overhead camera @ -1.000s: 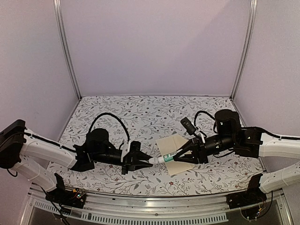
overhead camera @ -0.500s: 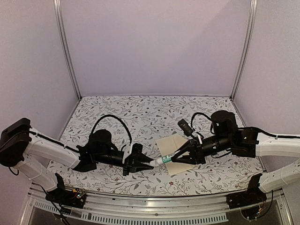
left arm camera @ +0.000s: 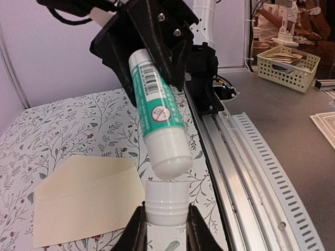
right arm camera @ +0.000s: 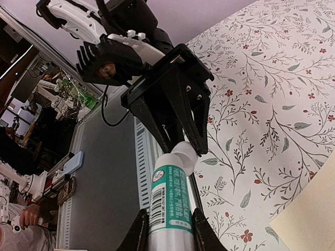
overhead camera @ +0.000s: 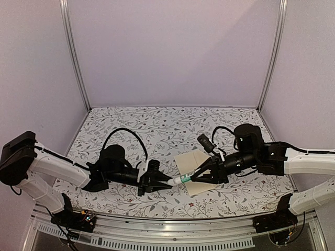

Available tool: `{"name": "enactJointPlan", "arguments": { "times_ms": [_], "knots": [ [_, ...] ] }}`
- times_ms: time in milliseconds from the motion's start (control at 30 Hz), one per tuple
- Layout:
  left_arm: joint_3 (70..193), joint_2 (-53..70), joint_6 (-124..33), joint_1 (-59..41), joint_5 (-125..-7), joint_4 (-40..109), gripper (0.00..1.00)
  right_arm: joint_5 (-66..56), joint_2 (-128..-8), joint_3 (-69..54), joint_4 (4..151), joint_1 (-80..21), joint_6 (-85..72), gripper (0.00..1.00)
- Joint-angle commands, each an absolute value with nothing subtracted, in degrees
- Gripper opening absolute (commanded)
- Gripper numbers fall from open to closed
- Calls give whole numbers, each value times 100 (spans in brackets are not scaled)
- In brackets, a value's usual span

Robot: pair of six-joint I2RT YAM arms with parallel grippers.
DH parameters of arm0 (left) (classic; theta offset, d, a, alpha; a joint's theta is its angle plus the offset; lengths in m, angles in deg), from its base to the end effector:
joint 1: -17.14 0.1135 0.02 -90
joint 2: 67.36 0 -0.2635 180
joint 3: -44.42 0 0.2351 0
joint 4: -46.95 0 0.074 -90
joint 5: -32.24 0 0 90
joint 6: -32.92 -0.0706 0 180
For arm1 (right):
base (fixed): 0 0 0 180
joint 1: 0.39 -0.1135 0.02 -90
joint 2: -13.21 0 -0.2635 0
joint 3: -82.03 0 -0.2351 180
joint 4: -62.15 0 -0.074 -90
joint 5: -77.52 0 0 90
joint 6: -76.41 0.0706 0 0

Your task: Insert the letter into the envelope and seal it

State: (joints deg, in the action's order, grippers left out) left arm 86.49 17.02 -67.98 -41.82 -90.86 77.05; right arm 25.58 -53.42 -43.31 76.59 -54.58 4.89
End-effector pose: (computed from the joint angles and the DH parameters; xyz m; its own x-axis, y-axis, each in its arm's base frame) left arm 0.1207 -0.2754 0.1893 0.0807 0.1731 -0.9816 0.9957 -0.0592 0.0714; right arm 0.1177 0.2376 0.2490 -0.5516 -0.3380 -0.7625 -0.8295 0.1266 0.5440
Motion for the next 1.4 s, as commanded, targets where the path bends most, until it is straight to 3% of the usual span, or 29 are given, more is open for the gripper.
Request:
{"name": "enactJointPlan", "arguments": {
  "times_ms": [0, 1367],
  "knots": [
    [8760, 1728, -6755, -4091, -9160, 7926, 8, 2543, -5402, -4328, 7574, -5429, 420, 0],
    [8952, 1959, -6583, -4093, -8958, 7829, 9, 1814, -5918, -4132, 7501, -5436, 740, 0]
  ]
}}
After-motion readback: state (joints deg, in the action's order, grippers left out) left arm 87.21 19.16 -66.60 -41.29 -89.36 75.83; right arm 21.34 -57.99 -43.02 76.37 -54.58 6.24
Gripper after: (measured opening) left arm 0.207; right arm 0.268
